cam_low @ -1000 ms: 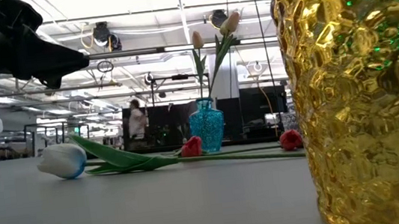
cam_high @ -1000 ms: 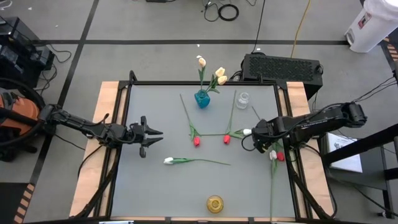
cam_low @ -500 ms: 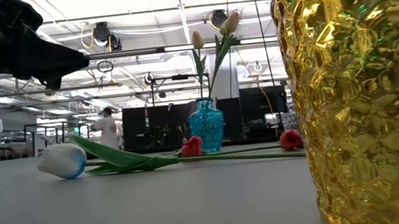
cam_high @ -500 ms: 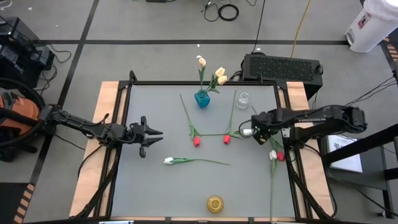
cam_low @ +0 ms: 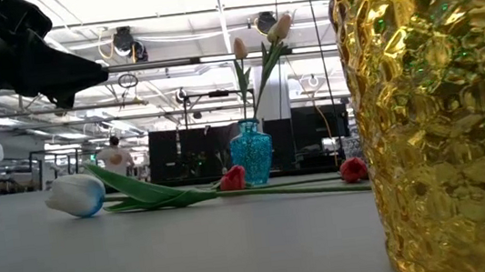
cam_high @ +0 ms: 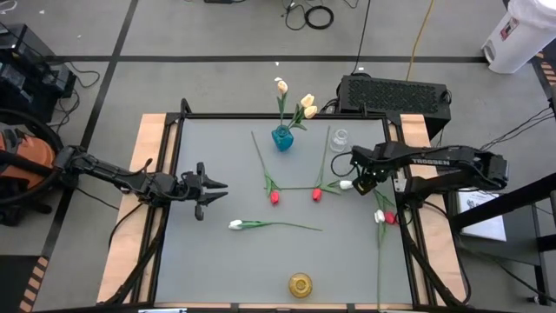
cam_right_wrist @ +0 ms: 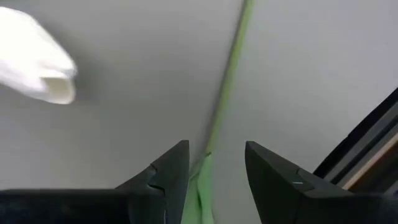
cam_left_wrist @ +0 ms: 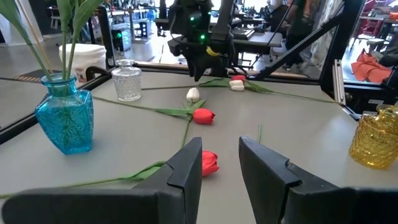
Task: Sort flowers into vase by color
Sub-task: Put the right red flower into the transparent vase
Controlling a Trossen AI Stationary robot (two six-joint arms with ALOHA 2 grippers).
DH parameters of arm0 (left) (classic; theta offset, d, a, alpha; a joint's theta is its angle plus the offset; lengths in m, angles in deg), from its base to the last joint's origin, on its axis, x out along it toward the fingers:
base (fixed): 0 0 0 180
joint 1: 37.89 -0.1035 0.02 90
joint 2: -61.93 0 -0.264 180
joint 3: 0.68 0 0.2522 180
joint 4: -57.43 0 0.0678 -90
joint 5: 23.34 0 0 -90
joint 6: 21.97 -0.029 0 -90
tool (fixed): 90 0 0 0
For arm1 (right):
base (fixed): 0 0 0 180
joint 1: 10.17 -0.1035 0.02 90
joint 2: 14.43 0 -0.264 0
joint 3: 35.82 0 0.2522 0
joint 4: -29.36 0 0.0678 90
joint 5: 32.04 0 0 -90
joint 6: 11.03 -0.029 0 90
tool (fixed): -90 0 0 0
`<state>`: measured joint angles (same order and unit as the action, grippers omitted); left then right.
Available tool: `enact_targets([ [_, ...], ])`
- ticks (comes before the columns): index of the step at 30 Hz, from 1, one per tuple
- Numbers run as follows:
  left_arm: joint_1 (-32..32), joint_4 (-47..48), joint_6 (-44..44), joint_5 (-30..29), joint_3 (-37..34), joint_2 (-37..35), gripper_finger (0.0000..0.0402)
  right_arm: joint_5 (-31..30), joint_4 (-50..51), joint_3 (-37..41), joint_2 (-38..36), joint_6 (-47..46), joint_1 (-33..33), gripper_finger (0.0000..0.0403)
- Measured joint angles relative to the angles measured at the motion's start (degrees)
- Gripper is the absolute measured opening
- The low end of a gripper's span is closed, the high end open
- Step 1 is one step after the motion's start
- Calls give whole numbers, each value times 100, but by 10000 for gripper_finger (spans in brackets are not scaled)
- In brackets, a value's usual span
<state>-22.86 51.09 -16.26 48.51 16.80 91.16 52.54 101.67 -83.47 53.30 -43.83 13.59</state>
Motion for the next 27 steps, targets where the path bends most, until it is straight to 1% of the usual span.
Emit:
enact_targets([
  [5,0,0,2,13,0,-2,114,125,11,0,419,107,219,148],
  [9,0,2,2,127,0,-2,114,145,15,0,720,191,218,148],
  [11,0,2,4,138,0,0,114,287,17,0,817,201,216,148],
  [16,0,4,4,140,0,-2,114,706,52,0,907,243,213,148],
  [27,0,4,4,149,0,-1,114,729,327,0,905,206,213,148],
])
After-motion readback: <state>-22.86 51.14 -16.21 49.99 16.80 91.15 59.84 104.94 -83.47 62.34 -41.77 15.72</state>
